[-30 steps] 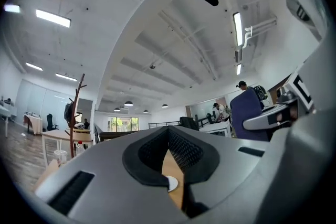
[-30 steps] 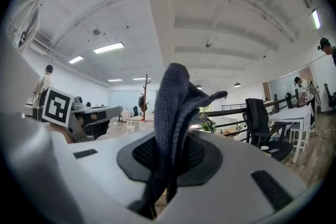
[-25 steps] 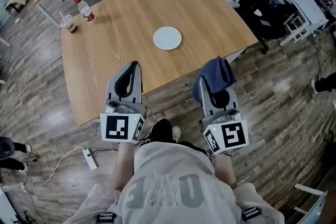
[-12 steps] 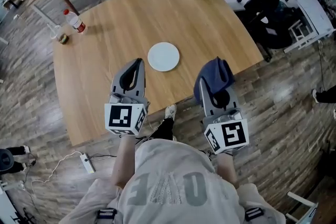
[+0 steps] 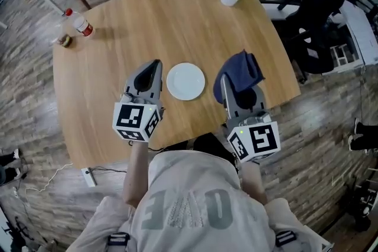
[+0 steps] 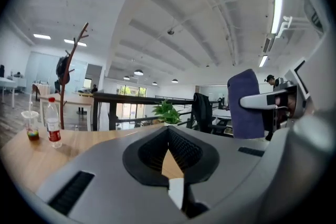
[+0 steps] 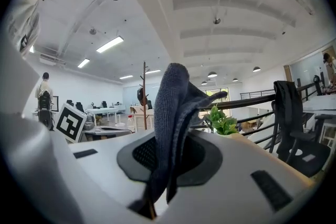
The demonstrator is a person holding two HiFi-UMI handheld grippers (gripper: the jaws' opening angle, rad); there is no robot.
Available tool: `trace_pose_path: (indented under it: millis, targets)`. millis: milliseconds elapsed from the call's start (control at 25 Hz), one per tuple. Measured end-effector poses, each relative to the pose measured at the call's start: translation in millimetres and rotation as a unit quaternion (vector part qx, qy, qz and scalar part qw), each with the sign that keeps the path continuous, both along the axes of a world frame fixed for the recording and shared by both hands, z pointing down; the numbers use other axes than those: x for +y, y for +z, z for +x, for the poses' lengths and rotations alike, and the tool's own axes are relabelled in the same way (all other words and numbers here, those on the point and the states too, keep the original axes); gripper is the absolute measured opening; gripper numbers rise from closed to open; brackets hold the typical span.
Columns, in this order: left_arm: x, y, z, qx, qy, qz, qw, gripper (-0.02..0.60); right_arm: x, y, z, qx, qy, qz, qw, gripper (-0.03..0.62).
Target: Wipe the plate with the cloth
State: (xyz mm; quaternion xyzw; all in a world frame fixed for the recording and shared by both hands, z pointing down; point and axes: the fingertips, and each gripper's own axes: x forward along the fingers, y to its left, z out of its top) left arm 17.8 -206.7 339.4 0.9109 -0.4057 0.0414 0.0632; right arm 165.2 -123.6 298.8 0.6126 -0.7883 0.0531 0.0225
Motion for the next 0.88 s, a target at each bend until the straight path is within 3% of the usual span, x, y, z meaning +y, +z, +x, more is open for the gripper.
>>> trace_pose_path:
  millis: [120,240,360,440,480,560,600,760,880]
  targets:
    - [-5.2,27.3,5.6,0.016,0.000,-0.055,0.9984,0.008,-10.9,13.1,5.4,0.004,-0.014,-0.024,1.000,0.052]
    - [-16.0,60.4,9.4,-0.004,-0.022,-0.097,0.9950,0.008,-24.3,22.8,15.1,-0.007,-0.033,-0.043,0.999,0.052]
    - [-23.6,91.0,13.7,-0.014,-0.042,-0.148,0.9880,0.008,-37.0,25.5,22.7,-0.044,-0.057,-0.053,0.996,0.052]
    - [-20.4,108.6,14.0,0.010,-0.048,-0.192,0.9801,0.009,-41.6,27.8,25.5,-0.047,-0.071,-0.056,0.995,0.052]
    - [-18.9,118.0,14.3,0.033,-0.049,-0.222,0.9733,0.018,-43.8,29.2,26.8,-0.044,-0.076,-0.058,0.994,0.052]
    - [-14.8,139.0,15.7,0.081,-0.048,-0.289,0.9526,0.144,-47.1,31.0,29.0,-0.044,-0.088,-0.060,0.993,0.052]
    - [-11.7,150.1,15.2,0.093,-0.052,-0.317,0.9424,0.167,-47.9,32.1,29.7,-0.046,-0.093,-0.062,0.993,0.052]
    - [7.2,194.7,4.1,0.074,-0.092,-0.388,0.9143,0.169,-51.5,40.1,25.4,-0.047,-0.113,-0.074,0.990,0.052]
    - [24.7,220.1,1.8,0.100,-0.109,-0.439,0.8861,0.169,-51.8,44.5,18.3,-0.044,-0.126,-0.077,0.988,0.052]
